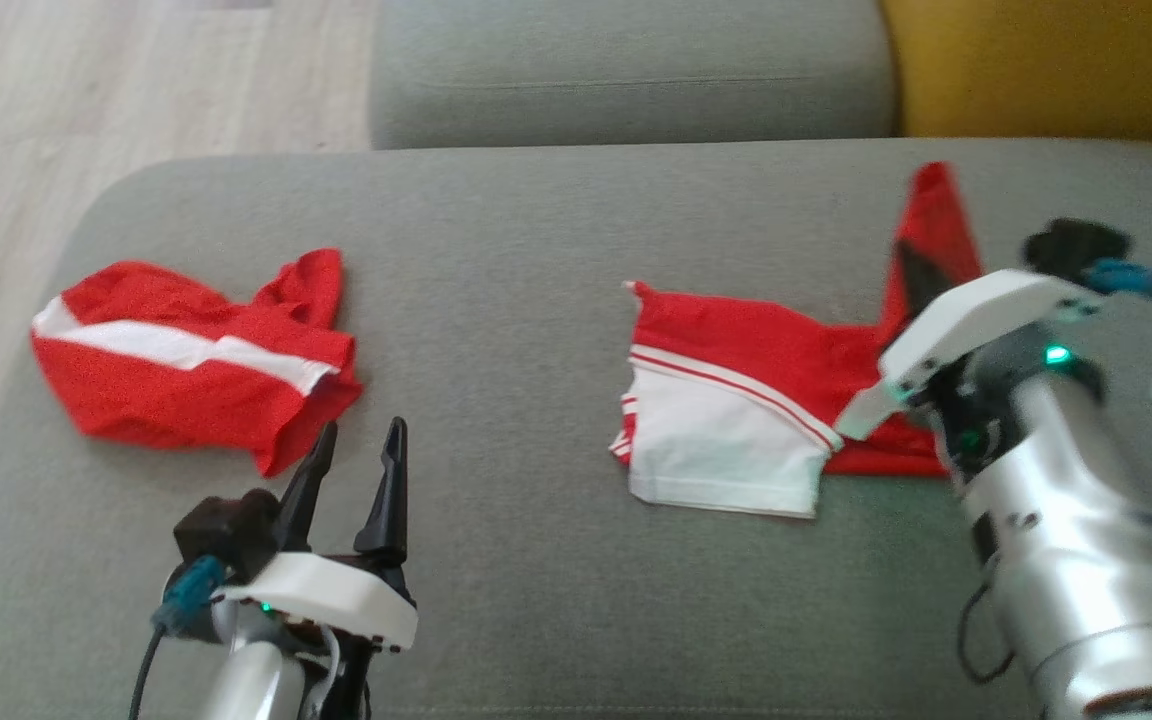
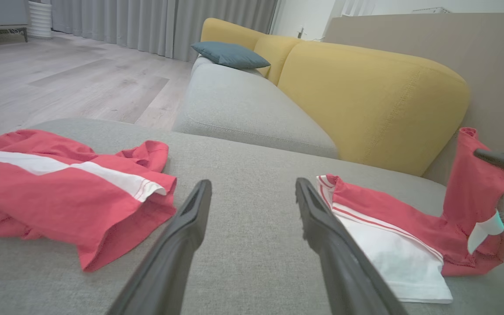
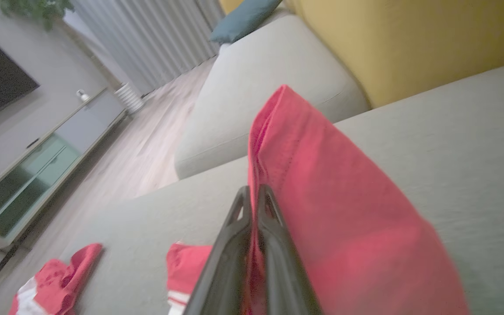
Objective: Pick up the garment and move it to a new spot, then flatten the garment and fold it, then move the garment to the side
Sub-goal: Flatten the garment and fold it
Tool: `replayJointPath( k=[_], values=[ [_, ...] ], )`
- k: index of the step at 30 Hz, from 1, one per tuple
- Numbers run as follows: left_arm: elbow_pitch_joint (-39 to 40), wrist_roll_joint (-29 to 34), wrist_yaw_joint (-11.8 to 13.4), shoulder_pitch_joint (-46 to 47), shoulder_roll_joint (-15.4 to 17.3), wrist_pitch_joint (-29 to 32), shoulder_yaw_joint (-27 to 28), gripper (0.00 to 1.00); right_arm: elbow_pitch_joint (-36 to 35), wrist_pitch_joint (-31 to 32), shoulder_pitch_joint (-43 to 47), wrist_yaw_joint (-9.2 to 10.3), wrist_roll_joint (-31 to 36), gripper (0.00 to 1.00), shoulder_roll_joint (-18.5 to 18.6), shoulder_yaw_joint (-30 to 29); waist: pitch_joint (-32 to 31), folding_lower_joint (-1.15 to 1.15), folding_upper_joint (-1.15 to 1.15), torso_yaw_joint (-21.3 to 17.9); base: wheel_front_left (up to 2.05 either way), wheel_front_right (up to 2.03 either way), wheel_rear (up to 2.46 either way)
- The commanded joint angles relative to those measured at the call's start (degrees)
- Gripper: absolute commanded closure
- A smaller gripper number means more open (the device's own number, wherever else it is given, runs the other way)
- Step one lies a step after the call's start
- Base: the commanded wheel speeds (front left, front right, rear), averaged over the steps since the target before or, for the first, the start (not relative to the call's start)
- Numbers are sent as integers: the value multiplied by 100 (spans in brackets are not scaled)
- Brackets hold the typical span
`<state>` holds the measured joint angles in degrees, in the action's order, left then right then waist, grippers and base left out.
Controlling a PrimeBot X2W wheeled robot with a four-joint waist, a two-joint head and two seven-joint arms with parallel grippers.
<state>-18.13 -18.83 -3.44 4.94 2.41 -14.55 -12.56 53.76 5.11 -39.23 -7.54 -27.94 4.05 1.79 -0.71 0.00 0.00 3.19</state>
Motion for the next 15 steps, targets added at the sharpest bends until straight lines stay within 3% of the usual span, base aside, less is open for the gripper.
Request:
replayJointPath(
  k=[1,6,15],
  values=[
    [199,-45,24,218,47,-45,134,0,-218,-28,-19,5,-125,100,-114,259,13,0,0,112,0,0,0],
    [147,-55,12,233,47,-45,3,0,-283,-222,284,5,-1062,100,-115,1149,41,0,0,454,0,0,0],
    [52,-62,-3,271,47,-45,-250,0,342,-937,234,5,-2254,100,-116,2245,200,0,0,980,0,0,0]
  ],
)
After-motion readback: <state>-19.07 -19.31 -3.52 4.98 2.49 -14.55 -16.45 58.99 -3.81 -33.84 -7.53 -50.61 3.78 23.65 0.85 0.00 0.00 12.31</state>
